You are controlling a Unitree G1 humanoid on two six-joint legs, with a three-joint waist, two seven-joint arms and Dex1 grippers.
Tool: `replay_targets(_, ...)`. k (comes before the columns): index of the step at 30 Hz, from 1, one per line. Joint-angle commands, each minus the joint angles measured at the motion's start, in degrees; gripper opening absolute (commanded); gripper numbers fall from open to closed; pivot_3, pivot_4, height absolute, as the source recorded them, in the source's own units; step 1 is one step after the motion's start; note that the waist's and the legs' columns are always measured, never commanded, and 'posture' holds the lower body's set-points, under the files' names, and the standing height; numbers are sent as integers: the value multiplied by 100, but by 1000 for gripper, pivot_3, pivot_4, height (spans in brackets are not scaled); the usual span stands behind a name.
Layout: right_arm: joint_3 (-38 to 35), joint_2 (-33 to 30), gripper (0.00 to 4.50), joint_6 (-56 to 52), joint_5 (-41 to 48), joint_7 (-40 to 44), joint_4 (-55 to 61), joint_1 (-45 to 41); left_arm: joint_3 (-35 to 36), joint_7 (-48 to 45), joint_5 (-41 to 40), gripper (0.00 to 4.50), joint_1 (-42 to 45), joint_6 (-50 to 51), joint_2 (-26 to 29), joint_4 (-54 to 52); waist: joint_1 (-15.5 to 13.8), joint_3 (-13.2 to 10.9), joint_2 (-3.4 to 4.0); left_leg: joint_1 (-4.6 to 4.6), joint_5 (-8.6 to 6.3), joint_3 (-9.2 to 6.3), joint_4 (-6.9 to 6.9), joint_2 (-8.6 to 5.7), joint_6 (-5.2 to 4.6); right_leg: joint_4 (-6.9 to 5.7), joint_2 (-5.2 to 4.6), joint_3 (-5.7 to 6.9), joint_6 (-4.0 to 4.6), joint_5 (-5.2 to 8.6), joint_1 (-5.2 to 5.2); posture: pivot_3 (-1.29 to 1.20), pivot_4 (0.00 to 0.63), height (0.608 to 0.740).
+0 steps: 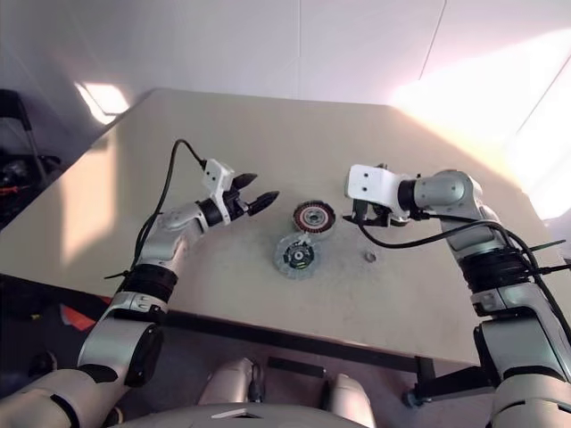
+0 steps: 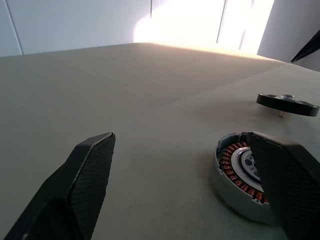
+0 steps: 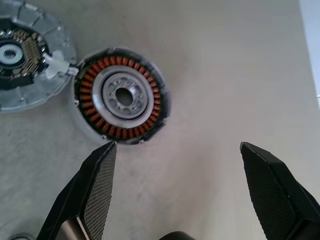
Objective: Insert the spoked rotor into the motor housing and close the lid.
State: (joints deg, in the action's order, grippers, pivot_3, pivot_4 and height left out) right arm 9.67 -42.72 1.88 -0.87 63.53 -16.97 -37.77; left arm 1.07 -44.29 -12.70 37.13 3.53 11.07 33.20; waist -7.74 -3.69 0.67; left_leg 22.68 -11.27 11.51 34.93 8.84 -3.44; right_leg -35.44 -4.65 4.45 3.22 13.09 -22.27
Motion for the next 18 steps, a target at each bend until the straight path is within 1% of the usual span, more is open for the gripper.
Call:
replay_targets(1, -704, 124, 4446, -861, 1143, 301, 202, 408, 40, 30, -43, 4476, -106, -30, 64, -316, -12, 0, 0, 0, -3, 1, 4, 0, -6, 2, -1, 0, 0, 0, 3, 0, 0, 740)
replay_targets(4, -863, -38, 4446, -965, 1190, 289, 242, 999, 37, 52, -30, 4476, -165, -16, 99, -364, -51, -1, 0, 3, -8, 1, 8, 0, -14, 7, -2, 0, 0, 0, 4, 0, 0, 740)
replay_targets(7, -1049, -220, 4446, -1194, 1379, 366, 653, 1698, 24, 56, -26, 4476, -154, -13, 110, -354, -109, -1, 0, 7, -10, 1, 10, 0, -7, 4, -2, 1, -1, 0, -1, 0, 0, 740)
replay_targets(12, -1367, -391, 4446, -1553, 1601, 241, 1238, 2636, -61, 28, 5, 4476, -59, -24, 65, -233, -87, 0, 1, -2, -9, 1, 10, 1, -1, 3, -1, 0, -3, 0, 4, 0, 0, 740)
replay_targets(15, -1408, -361, 4446, -1629, 1593, 112, 1329, 2993, -110, -4, 27, 4476, -5, -49, 36, -153, -89, -1, -1, -23, -9, 0, 8, 2, 2, 5, -1, 0, -9, 3, 19, 0, 0, 740)
replay_targets(17, -1414, -318, 4446, -1680, 1606, 39, 1350, 3079, -130, -11, 39, 4476, 18, -69, 32, -117, -86, -1, 0, -27, -8, 0, 6, 1, 4, 6, -1, 0, -44, 23, 21, 0, 0, 740)
replay_targets(18, -1407, -296, 4446, -1693, 1608, 3, 1345, 3100, -133, -15, 42, 4476, 27, -76, 31, -103, -83, -1, 0, -27, -8, 0, 5, 1, 4, 6, -1, 0, -45, 24, 21, 0, 0, 740)
